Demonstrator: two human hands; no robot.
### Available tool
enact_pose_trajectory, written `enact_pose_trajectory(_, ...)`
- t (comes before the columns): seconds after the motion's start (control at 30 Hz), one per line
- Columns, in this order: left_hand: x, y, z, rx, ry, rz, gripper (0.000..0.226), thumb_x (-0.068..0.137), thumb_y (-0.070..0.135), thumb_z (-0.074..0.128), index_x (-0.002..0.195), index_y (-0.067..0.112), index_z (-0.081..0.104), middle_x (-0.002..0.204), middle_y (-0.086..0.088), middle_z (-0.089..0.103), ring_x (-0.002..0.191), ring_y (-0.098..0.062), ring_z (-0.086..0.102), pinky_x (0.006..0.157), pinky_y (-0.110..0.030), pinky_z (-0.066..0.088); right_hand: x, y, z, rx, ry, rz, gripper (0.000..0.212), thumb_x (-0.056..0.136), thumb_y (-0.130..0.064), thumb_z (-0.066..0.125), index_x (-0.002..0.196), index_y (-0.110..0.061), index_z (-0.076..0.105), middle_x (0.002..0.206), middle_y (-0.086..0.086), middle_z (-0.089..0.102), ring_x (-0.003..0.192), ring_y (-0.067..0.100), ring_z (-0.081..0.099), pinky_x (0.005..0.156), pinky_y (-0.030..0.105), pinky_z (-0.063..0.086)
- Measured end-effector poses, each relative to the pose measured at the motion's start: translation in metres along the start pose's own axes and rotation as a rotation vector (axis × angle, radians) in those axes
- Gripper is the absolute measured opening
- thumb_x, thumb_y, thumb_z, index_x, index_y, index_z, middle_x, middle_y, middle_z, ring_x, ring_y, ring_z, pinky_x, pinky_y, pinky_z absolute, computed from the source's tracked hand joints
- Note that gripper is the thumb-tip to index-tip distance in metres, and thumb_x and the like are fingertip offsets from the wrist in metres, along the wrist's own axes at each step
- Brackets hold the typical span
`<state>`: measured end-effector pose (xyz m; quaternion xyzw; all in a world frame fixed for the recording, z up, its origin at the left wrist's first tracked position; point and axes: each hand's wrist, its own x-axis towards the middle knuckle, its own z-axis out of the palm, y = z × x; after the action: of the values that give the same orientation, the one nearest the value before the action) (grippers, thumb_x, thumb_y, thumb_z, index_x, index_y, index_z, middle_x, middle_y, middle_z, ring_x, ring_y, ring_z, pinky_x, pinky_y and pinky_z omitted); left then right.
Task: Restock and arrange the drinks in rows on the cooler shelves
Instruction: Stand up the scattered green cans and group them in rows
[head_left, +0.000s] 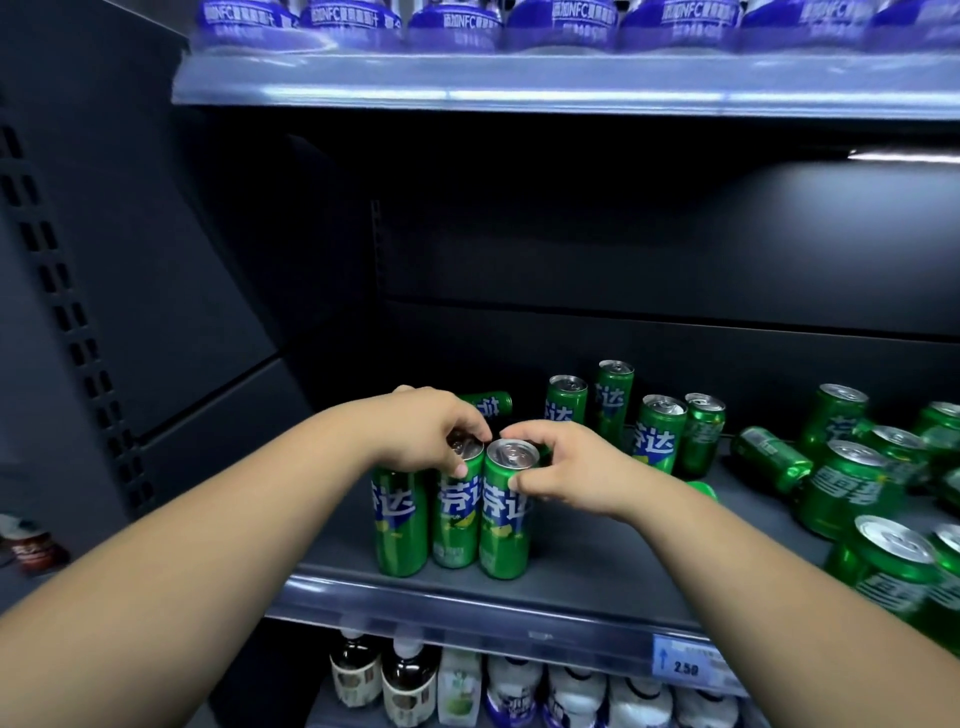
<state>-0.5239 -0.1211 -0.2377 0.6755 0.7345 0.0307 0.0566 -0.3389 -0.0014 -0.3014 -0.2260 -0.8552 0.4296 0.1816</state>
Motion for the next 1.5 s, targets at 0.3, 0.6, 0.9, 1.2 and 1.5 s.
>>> enact_pose_trajectory(0.3,0.019,0.000,0.000,-0.031,0.016,-0.017,0.055,0.086,0.033,0.074,0.137,0.034,0.054,0.130,0.011,0.062,0.119,-0.011,0.055,0.098,-0.024,0.038,0.020,0.009,-0.007,-0.067,0.081,0.034,0.057,0.075,-0.013,0.076,0.130,-0.019,0.063,0.104,-0.007,0.070,0.085,0.004,0.065,0.083,0.033,0.057)
enact_pose_trajectory(0.6,0.030,-0.011,0.000,-0.107,-0.009,-0.019,0.055,0.087,0.025,0.073,0.139,0.027,0.054,0.132,0.005,0.060,0.106,-0.007,0.051,0.089,-0.020,0.036,0.030,0.011,-0.005,-0.090,0.098,0.056,0.056,0.077,-0.015,0.074,0.131,-0.019,0.062,0.095,-0.012,0.065,0.069,-0.004,0.058,0.070,0.020,0.045)
enact_pose_trajectory(0.9,0.036,-0.016,0.003,-0.128,0.017,-0.012,0.053,0.082,0.028,0.078,0.131,0.026,0.060,0.120,0.010,0.066,0.104,-0.007,0.059,0.094,-0.025,0.045,0.032,0.014,0.000,-0.003,0.080,0.073,0.071,0.062,-0.033,0.074,0.132,-0.023,0.061,0.096,-0.012,0.065,0.071,-0.002,0.059,0.071,0.023,0.047)
enact_pose_trajectory(1.2,0.058,0.003,-0.009,-0.134,0.036,0.000,0.050,0.085,0.044,0.072,0.129,0.026,0.060,0.123,0.007,0.064,0.106,-0.010,0.057,0.088,-0.021,0.041,0.012,0.008,-0.043,-0.087,-0.008,0.116,0.077,0.076,-0.023,0.085,0.145,-0.022,0.048,0.142,0.000,0.053,0.120,0.015,0.059,0.102,0.035,0.051)
enact_pose_trajectory(1.5,0.121,0.051,-0.008,-0.134,0.079,0.049,0.056,0.082,0.038,0.076,0.133,0.030,0.055,0.130,0.004,0.062,0.110,-0.015,0.060,0.095,-0.027,0.048,-0.021,0.034,-0.148,-0.481,0.143,0.158,0.060,0.076,-0.024,0.084,0.132,-0.018,0.062,0.126,0.002,0.067,0.111,0.012,0.062,0.098,0.027,0.049)
